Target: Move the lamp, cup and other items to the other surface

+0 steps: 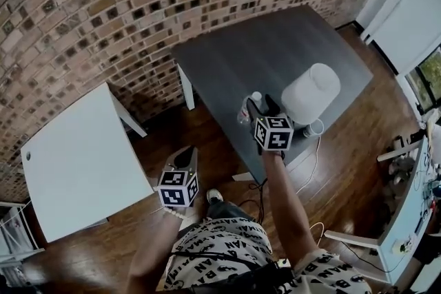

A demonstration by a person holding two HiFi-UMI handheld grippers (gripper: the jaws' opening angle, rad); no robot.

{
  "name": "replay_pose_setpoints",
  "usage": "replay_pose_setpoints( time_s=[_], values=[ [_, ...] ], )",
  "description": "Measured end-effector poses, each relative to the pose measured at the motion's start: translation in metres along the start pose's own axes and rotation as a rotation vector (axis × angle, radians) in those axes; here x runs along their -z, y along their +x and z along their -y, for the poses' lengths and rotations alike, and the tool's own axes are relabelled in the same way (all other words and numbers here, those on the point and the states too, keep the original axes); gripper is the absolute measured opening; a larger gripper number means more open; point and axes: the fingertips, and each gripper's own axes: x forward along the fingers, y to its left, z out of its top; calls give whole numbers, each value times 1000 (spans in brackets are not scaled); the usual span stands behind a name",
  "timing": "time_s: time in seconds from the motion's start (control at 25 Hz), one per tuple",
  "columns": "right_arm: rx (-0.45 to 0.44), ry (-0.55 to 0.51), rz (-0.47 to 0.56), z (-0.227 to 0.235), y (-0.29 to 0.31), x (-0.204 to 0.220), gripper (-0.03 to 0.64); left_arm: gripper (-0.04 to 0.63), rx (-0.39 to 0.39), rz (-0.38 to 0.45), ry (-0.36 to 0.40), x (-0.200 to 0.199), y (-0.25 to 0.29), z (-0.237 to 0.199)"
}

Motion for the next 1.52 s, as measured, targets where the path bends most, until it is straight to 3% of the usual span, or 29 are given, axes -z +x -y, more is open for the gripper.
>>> replay_pose_setpoints(
  time_s=[0.2,0.36,0.44,0.84,1.08,1.52],
  values=[
    [-37,-8,-33,0,19,5,270,2,-11,-8,-8,-4,17,-3],
    [-49,-17,-49,0,26,8,230,2,-15,-9,-11,-7,23,-3],
    [-48,-20,-55,1,27,9,170,2,-20,-9,-14,-7,24,-5],
    [-164,-94,-29,-39,18,-23,166,2,-103,16,-66,1,-3,-28],
    [-334,-157,-9,-139,23,-39,166,2,-232,54,-125,12,-62,-76],
    [-765,-295,-23,-411,0,-23,166,2,-538,118,-282,73,-222,-176]
  ],
)
